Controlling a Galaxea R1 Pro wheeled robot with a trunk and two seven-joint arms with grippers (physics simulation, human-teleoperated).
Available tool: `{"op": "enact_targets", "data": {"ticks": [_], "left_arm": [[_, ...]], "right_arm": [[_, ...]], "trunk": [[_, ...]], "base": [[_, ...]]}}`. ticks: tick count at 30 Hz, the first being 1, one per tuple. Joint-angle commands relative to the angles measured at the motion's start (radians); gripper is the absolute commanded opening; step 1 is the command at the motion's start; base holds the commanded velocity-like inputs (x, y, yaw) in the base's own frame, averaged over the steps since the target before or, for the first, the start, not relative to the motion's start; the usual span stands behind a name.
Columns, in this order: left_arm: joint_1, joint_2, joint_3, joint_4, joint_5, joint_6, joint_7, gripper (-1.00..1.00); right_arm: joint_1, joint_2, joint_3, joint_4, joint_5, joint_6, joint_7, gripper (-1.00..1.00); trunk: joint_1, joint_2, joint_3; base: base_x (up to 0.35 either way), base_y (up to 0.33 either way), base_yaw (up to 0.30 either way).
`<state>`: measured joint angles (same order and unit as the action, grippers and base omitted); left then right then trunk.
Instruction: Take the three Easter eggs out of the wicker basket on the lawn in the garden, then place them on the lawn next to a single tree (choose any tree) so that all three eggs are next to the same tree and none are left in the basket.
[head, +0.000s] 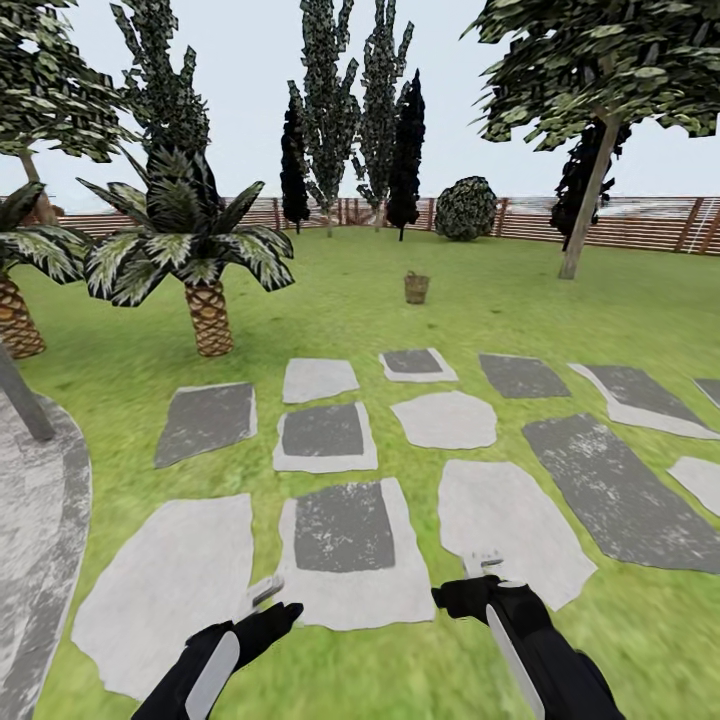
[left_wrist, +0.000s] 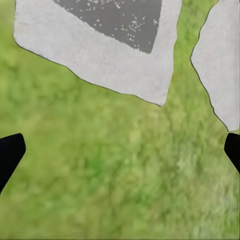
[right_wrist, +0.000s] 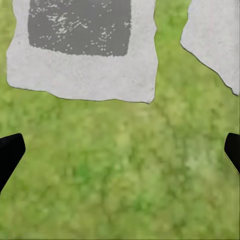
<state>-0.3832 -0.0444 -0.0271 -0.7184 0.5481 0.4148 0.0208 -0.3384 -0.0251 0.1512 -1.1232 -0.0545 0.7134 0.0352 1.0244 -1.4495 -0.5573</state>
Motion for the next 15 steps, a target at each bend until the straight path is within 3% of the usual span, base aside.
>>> {"op": "enact_targets", "data": {"ticks": [1,15], "left_arm": [[0.000,0.000,0.000,-0.001,0.006,0.004,0.002,1.00],[0.000,-0.002,-0.001,-0.001,0.006,0.004,0.002,1.00]], "right_arm": [[-0.001,-0.001,0.001,-0.001,-0.005,0.004,-0.001,1.00],[-0.001,-0.001,0.001,-0.001,-0.005,0.004,-0.001,1.00]], "trunk": [[0.001,0.000,-0.001],[0.001,0.000,-0.001]], "base": [[0.334,0.000,0.000],[0.334,0.000,0.000]]}}
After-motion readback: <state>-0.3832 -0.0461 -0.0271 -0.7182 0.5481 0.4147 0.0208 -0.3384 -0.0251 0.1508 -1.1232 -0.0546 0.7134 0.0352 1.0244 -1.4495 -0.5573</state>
